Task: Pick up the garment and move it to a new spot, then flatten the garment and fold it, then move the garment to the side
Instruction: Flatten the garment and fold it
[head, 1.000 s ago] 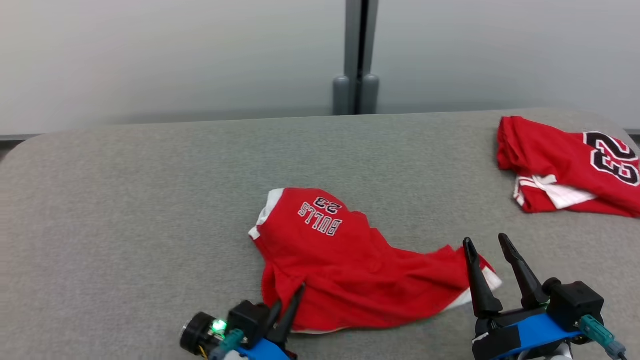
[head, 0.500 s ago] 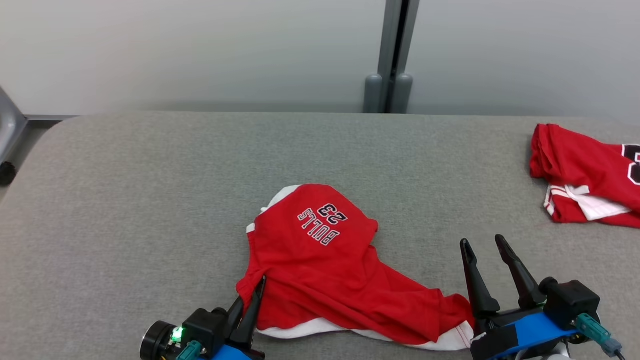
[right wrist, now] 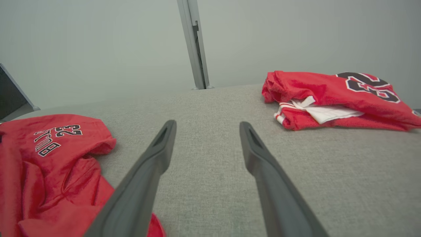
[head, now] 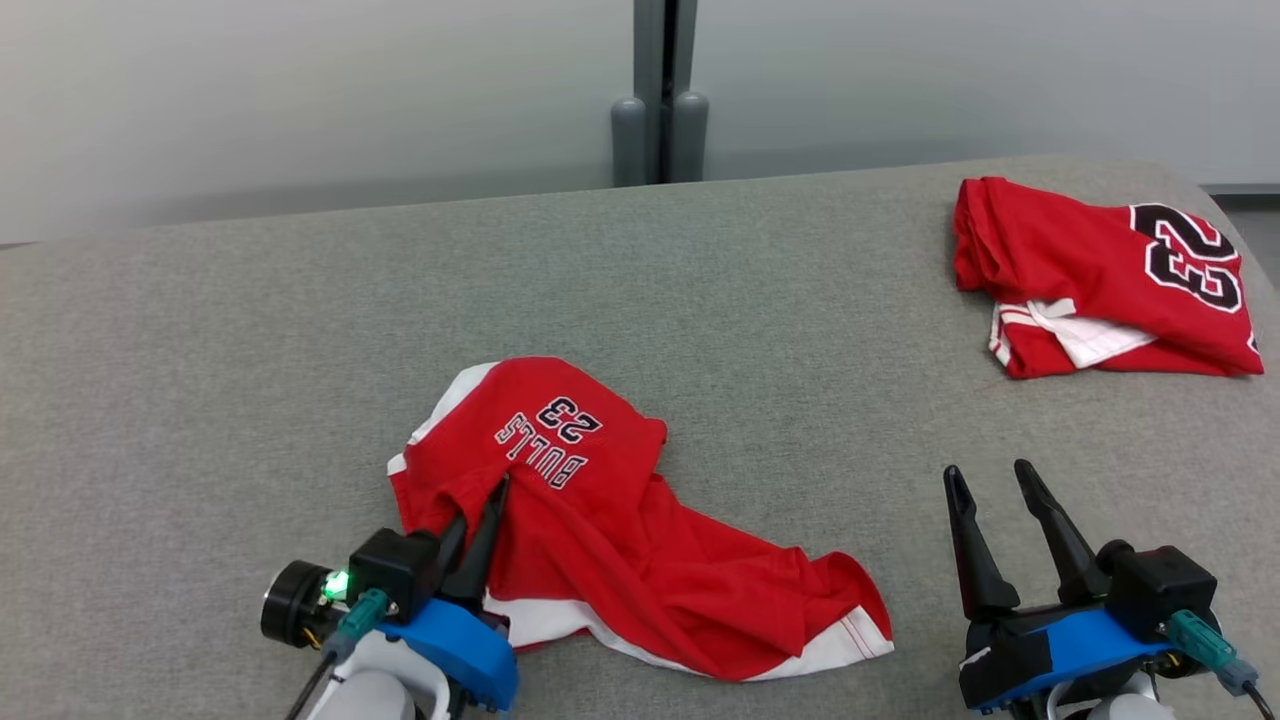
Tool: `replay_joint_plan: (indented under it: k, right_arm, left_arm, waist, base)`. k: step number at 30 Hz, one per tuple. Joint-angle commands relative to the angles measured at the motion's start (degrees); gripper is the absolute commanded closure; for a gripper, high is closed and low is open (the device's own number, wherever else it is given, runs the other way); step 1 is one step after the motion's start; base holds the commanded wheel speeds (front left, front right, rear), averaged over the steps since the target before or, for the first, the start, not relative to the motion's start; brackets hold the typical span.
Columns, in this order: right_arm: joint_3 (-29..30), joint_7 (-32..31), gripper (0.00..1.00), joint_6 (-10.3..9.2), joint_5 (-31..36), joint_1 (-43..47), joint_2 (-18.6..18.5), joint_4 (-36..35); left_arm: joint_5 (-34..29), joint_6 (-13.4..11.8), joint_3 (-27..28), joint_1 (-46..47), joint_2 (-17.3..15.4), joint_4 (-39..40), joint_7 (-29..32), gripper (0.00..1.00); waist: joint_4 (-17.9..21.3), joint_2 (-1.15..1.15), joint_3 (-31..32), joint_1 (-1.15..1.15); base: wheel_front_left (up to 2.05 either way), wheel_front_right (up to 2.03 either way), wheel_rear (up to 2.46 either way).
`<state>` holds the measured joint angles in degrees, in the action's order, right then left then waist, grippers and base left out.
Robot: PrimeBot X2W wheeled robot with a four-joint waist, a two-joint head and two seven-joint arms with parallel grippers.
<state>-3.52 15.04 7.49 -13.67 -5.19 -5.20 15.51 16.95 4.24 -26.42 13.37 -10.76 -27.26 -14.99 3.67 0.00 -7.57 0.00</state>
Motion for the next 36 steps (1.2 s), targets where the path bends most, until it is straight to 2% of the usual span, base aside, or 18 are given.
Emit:
replay_joint_plan:
  k: [1,6,11,12,13,14,15,27,36]
  right_arm:
    - [0.10,0.19,0.00,0.02,-0.08,-0.61,-0.12,0.19]
    - [0.45,0.19,0.00,0.01,-0.15,-0.93,-0.14,1.00]
    - [1.06,0.19,0.00,0.01,0.05,-0.78,-0.01,1.82]
    - [1.07,0.19,0.00,0.01,0.05,-0.73,0.01,2.01]
    - [1.02,0.19,0.00,0.01,0.06,-0.66,0.05,2.16]
    - [1.02,0.19,0.00,0.01,0.10,-0.55,0.14,2.28]
    - [0.98,0.19,0.00,0.01,0.12,-0.45,0.19,2.36]
    - [1.54,0.19,0.00,0.01,0.26,1.75,0.32,2.82]
    - [0.47,0.19,0.00,0.01,0.02,2.99,0.27,2.79]
  left_arm:
    - [-0.22,0.28,0.53,1.20,0.01,-0.57,-0.26,1.00]
    - [-0.95,0.63,2.37,3.43,0.16,-5.16,-0.26,1.00]
    - [-1.42,0.78,4.39,2.96,0.89,-7.80,-0.26,1.00]
    - [-1.54,0.93,4.62,2.57,1.18,-8.17,-0.26,0.79]
    - [-1.77,1.14,4.72,2.10,1.37,-8.33,-0.26,0.52]
    - [-1.81,1.22,4.95,1.61,1.63,-8.34,-0.26,0.15]
    - [-1.98,1.39,5.16,1.14,1.82,-8.26,-0.26,0.00]
    - [-3.29,2.26,8.18,-7.07,3.63,-3.37,-0.27,0.00]
    - [-4.54,1.20,15.86,-12.89,4.14,7.32,-0.26,0.00]
  waist:
    - [0.21,0.00,-0.13,0.00]
    - [0.78,0.00,-0.69,0.00]
    - [-0.33,0.00,-0.41,0.00]
    - [-0.67,0.00,-0.24,0.00]
    - [-1.05,0.00,0.01,0.00]
    - [-1.38,0.00,0.23,0.00]
    - [-1.73,0.00,0.46,0.00]
    - [-6.68,0.00,3.95,0.00]
    - [-7.23,0.00,6.94,0.00]
  base:
    - [0.00,0.00,0.00]
    - [0.00,0.00,0.00]
    - [0.00,0.00,0.00]
    - [0.00,0.00,0.00]
    - [0.00,0.00,0.00]
    - [0.00,0.00,0.00]
    - [0.00,0.00,0.00]
    - [0.00,0.00,0.00]
    - [0.00,0.00,0.00]
